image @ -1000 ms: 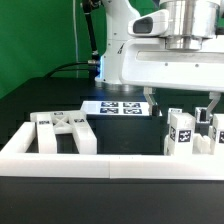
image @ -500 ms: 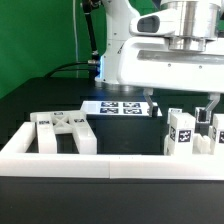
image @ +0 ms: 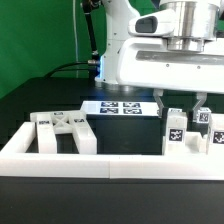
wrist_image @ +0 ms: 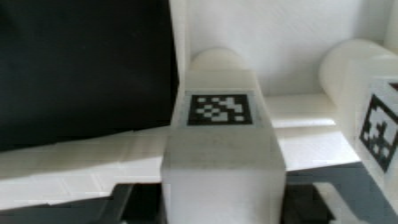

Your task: Assemble chair

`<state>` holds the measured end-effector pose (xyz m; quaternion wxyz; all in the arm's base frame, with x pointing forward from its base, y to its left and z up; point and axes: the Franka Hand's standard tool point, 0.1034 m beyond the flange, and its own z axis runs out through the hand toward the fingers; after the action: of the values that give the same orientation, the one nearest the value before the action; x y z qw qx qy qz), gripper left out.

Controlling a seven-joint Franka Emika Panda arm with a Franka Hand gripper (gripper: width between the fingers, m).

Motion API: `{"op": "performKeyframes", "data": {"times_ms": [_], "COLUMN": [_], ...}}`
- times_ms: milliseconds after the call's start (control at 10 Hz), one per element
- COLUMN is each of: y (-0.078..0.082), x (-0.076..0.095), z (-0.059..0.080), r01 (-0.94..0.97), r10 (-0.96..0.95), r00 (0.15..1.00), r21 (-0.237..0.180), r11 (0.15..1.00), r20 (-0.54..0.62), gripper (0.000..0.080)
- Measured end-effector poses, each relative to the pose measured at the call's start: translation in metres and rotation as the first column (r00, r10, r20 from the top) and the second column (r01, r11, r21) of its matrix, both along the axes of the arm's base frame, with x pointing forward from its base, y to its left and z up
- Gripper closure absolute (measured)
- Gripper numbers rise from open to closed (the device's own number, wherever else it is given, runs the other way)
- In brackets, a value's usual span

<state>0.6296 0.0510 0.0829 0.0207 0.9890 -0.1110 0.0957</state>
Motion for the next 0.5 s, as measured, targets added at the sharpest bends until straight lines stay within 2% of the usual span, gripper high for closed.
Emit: {"op": "performKeyframes", "data": {"times_ms": [300, 500], "y": [-0.0032, -0.0067], "x": [-0.0034, -0.0056], "z": [-0.0004, -0.0003], "r01": [0.172, 0.203], "r10": [-0.172, -0.203], "r00": [0.985, 0.979], "r21": [0.024, 0.021], "r11": [0.985, 0.979], "r20": [-0.01, -0.019], "gripper": [0.0509, 0.0505]}}
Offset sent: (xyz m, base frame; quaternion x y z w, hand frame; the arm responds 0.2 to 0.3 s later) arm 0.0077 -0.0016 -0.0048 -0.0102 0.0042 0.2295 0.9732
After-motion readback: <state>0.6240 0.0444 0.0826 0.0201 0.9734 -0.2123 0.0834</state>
